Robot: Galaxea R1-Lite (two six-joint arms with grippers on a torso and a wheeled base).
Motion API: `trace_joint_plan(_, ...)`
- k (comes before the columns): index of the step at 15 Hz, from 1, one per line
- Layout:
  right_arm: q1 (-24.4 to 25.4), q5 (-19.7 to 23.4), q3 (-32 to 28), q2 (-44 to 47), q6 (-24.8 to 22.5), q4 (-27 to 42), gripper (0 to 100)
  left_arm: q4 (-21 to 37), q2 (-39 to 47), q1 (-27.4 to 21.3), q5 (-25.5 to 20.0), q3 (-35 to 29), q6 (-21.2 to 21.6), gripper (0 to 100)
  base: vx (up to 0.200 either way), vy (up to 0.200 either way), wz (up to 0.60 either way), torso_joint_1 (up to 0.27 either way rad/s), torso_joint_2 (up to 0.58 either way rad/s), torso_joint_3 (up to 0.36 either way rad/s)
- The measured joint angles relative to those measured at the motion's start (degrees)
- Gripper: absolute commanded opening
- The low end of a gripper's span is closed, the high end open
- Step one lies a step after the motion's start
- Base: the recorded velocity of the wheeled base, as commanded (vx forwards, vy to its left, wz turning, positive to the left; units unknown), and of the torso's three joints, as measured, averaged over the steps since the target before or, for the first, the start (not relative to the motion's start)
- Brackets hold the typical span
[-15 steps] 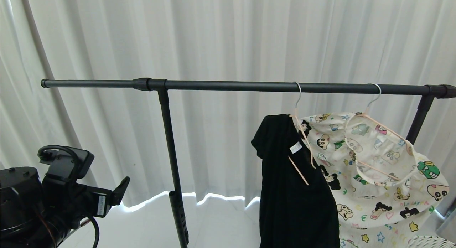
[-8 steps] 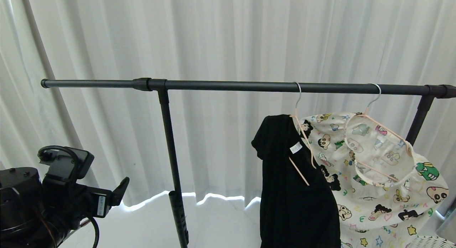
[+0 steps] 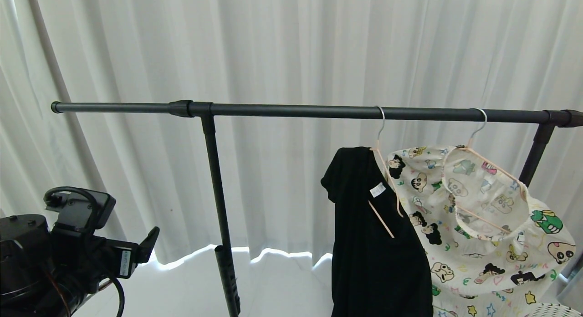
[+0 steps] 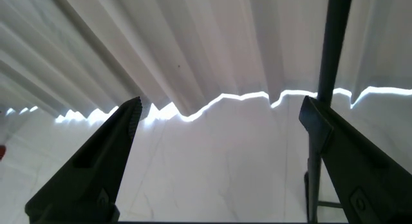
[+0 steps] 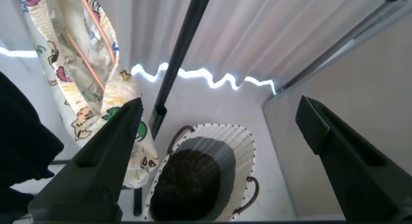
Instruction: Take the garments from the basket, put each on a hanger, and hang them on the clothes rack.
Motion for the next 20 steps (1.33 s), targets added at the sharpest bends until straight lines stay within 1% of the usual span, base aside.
trace_joint_plan(1,0.00,0.07,0.84,-0.06,-0.09,-1.43,100,0.13,-0.01,0.05,0.02,0.06,-0.02,100,0.000,-0.200,0.00,0.007,0.01,0.002)
trace_joint_plan(3,-0.04,0.07,1.93,-0.04,-1.27,-2.38,100,0.00,-0.12,0.05,-0.02,0.11,0.00,100,0.000,0.000,0.00,0.000,0.00,0.000)
trace_joint_plan(10,-0.02,0.07,2.41,-0.22,-1.67,-2.52,100,0.05,-0.34,-0.06,-0.02,0.13,0.06,100,0.000,0.000,0.00,0.000,0.00,0.000)
trace_joint_plan(20,0.00,0.10,2.39,-0.17,-1.84,-2.55,100,0.05,-0.59,-0.17,-0.02,0.09,0.09,100,-0.200,0.000,0.00,0.003,0.00,0.001)
